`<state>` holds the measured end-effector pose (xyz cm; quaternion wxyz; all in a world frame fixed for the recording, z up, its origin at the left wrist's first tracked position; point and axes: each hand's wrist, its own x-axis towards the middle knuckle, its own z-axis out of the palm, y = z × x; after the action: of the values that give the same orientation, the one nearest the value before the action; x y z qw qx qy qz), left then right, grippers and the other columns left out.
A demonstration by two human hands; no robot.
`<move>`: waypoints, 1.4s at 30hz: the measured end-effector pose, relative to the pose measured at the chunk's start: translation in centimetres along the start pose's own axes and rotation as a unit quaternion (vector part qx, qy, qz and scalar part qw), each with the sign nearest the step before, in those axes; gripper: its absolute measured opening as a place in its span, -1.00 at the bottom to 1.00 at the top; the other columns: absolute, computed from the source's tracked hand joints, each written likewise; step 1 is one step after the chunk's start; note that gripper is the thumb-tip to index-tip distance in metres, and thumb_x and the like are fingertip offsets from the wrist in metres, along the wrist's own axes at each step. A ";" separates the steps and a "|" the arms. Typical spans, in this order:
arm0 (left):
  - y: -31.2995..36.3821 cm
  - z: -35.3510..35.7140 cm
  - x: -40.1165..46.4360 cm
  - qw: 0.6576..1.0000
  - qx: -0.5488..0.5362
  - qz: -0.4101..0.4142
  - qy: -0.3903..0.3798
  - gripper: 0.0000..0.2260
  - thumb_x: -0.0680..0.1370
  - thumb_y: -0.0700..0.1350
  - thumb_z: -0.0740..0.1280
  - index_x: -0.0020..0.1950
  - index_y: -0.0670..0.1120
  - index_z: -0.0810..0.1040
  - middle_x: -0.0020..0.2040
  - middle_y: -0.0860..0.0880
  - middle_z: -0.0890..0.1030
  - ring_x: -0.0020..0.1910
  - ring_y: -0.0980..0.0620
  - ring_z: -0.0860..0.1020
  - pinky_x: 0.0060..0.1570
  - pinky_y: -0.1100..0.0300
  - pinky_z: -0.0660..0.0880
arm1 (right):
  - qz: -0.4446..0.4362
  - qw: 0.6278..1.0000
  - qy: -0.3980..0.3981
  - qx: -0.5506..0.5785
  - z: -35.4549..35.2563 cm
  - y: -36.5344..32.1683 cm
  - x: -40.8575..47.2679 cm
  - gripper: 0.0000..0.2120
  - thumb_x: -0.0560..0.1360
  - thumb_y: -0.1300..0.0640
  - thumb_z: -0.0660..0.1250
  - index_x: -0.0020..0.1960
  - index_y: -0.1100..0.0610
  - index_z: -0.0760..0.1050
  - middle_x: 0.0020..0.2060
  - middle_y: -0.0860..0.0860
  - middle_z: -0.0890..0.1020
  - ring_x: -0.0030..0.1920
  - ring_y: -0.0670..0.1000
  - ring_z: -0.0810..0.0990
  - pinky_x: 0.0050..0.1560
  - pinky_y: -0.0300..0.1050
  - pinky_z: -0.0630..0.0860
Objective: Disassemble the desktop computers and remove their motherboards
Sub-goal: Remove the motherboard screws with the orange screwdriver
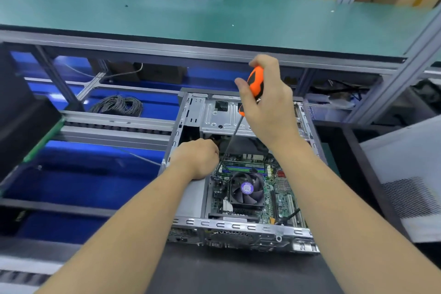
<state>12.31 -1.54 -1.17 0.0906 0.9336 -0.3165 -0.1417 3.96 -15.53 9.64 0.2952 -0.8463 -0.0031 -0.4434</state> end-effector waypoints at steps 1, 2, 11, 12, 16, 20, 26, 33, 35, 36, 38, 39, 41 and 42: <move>0.0 0.0 0.0 1.000 0.001 0.000 0.001 -0.71 0.49 -0.11 0.10 -0.15 0.02 0.63 -0.13 0.02 0.67 -0.18 -0.12 0.60 -0.07 0.02 0.58 | 0.004 1.000 -0.004 -0.002 0.3 0.2 -0.1 -0.75 0.60 0.07 0.31 0.21 0.14 0.36 -0.38 -0.17 0.25 -0.40 -0.13 0.33 -0.36 -0.34 0.26; 0.0 0.1 0.0 1.000 0.002 0.001 0.002 -0.71 0.50 -0.11 0.10 -0.15 0.02 0.63 -0.14 0.02 0.66 -0.19 -0.11 0.60 -0.09 0.02 0.58 | 0.009 1.000 -0.008 -0.001 0.5 0.5 -0.3 -0.74 0.60 0.08 0.31 0.21 0.16 0.37 -0.38 -0.18 0.24 -0.40 -0.14 0.33 -0.36 -0.35 0.26; 0.0 0.0 0.0 1.000 0.004 0.006 -0.001 -0.71 0.51 -0.10 0.10 -0.12 0.04 0.63 -0.12 0.02 0.66 -0.18 -0.11 0.59 -0.10 0.04 0.57 | 0.042 0.998 -0.042 0.007 0.9 0.4 0.4 -0.73 0.61 0.07 0.30 0.22 0.17 0.37 -0.40 -0.15 0.27 -0.40 -0.12 0.35 -0.34 -0.28 0.29; 0.0 0.0 -0.1 1.000 0.002 0.006 0.000 -0.70 0.51 -0.10 0.10 -0.11 0.05 0.64 -0.11 0.02 0.66 -0.17 -0.11 0.59 -0.09 0.04 0.56 | 0.043 0.997 -0.057 0.013 0.8 0.2 0.6 -0.73 0.61 0.07 0.31 0.22 0.18 0.38 -0.40 -0.13 0.31 -0.40 -0.10 0.35 -0.34 -0.24 0.32; 0.0 -0.1 -0.2 1.000 -0.003 0.004 0.012 -0.70 0.53 -0.11 0.10 -0.06 0.05 0.64 -0.08 0.00 0.66 -0.15 -0.15 0.59 -0.09 0.03 0.56 | 0.016 0.994 -0.104 -0.036 0.0 -1.5 2.8 -0.66 0.58 -0.13 0.31 -0.01 0.17 0.48 -0.39 0.06 0.46 -0.34 0.09 0.41 -0.29 0.02 0.41; 0.0 -0.1 -0.4 1.000 -0.012 0.003 0.027 -0.72 0.53 -0.14 0.11 -0.03 0.02 0.62 -0.10 -0.03 0.65 -0.17 -0.15 0.58 -0.13 0.06 0.56 | 0.002 0.912 -0.231 -0.340 0.0 -3.6 6.5 -0.48 0.58 -0.33 0.15 -0.23 0.12 0.27 -0.39 0.00 0.29 -0.27 0.16 0.35 -0.38 -0.06 0.16; -0.1 0.0 -0.5 0.998 -0.041 -0.001 0.049 -0.81 0.56 -0.09 0.11 0.01 0.02 0.51 -0.09 -0.01 0.60 -0.19 -0.11 0.54 -0.19 0.07 0.51 | -0.067 0.830 -0.511 -0.214 -0.8 -4.9 10.1 -0.87 0.58 0.05 0.31 0.12 0.01 0.51 -0.12 -0.11 0.51 -0.16 -0.04 0.47 -0.14 -0.13 0.33; -0.5 0.2 0.0 0.995 -0.080 0.029 0.059 -0.80 0.58 0.15 0.20 0.14 0.16 0.51 -0.04 0.16 0.62 -0.07 0.04 0.59 -0.05 0.06 0.56 | -0.078 0.785 -0.545 -0.284 0.1 -5.9 10.6 -0.83 0.59 -0.04 0.29 0.02 0.05 0.51 -0.20 -0.05 0.55 -0.19 0.03 0.58 -0.18 -0.05 0.50; -0.6 0.2 0.2 0.992 -0.095 0.035 0.069 -0.81 0.60 0.15 0.21 0.14 0.17 0.54 -0.01 0.16 0.62 -0.03 0.04 0.59 -0.01 0.06 0.54 | -0.074 0.771 -0.580 -0.254 0.1 -6.3 10.8 -0.75 0.54 -0.07 0.36 0.15 0.01 0.48 -0.18 -0.14 0.56 -0.22 -0.06 0.60 -0.18 -0.06 0.49; -0.7 0.3 0.2 0.992 -0.099 0.036 0.072 -0.83 0.61 0.14 0.21 0.10 0.16 0.56 -0.03 0.15 0.63 -0.05 0.03 0.59 -0.01 0.05 0.55 | -0.051 0.775 -0.566 -0.276 0.3 -6.2 10.8 -0.64 0.53 -0.21 0.33 0.11 0.07 0.49 -0.28 -0.11 0.59 -0.34 -0.06 0.62 -0.25 -0.05 0.48; -0.7 0.3 0.2 0.991 -0.103 0.034 0.076 -0.83 0.62 0.13 0.21 0.04 0.15 0.58 -0.09 0.14 0.63 -0.10 0.02 0.58 -0.02 0.02 0.57 | -0.052 0.772 -0.525 -0.355 0.6 -6.2 10.9 -0.48 0.57 -0.31 0.19 -0.12 0.17 0.49 -0.57 -0.04 0.57 -0.54 -0.04 0.57 -0.37 -0.07 0.41; -0.7 0.3 0.2 0.991 -0.109 0.032 0.077 -0.83 0.63 0.13 0.22 0.02 0.15 0.58 -0.09 0.14 0.63 -0.10 0.03 0.58 -0.02 0.01 0.57 | -0.075 0.771 -0.522 -0.357 0.7 -5.9 11.0 -0.55 0.60 -0.23 0.22 -0.14 0.17 0.50 -0.55 -0.02 0.60 -0.47 0.01 0.58 -0.33 -0.06 0.44; -0.8 0.4 0.3 0.989 -0.121 0.034 0.076 -0.86 0.63 0.11 0.23 -0.02 0.16 0.57 -0.07 0.15 0.63 -0.06 0.04 0.58 0.01 0.01 0.56 | -0.104 0.772 -0.548 -0.304 0.6 -5.8 10.9 -0.76 0.55 -0.08 0.34 0.06 0.08 0.51 -0.21 -0.07 0.63 -0.22 0.01 0.58 -0.17 -0.06 0.48; -0.8 0.4 0.3 0.989 -0.123 0.036 0.076 -0.86 0.63 0.11 0.23 -0.03 0.16 0.56 -0.06 0.16 0.63 -0.05 0.05 0.57 0.02 0.01 0.56 | -0.088 0.777 -0.554 -0.287 0.4 -5.9 10.9 -0.69 0.53 -0.12 0.37 0.15 0.04 0.46 -0.14 -0.09 0.57 -0.21 -0.01 0.58 -0.16 -0.06 0.48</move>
<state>12.86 -1.12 -1.81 0.2340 0.9112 -0.3226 -0.1046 9.31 -13.22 20.58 -0.0545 -0.9872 -0.1136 0.0974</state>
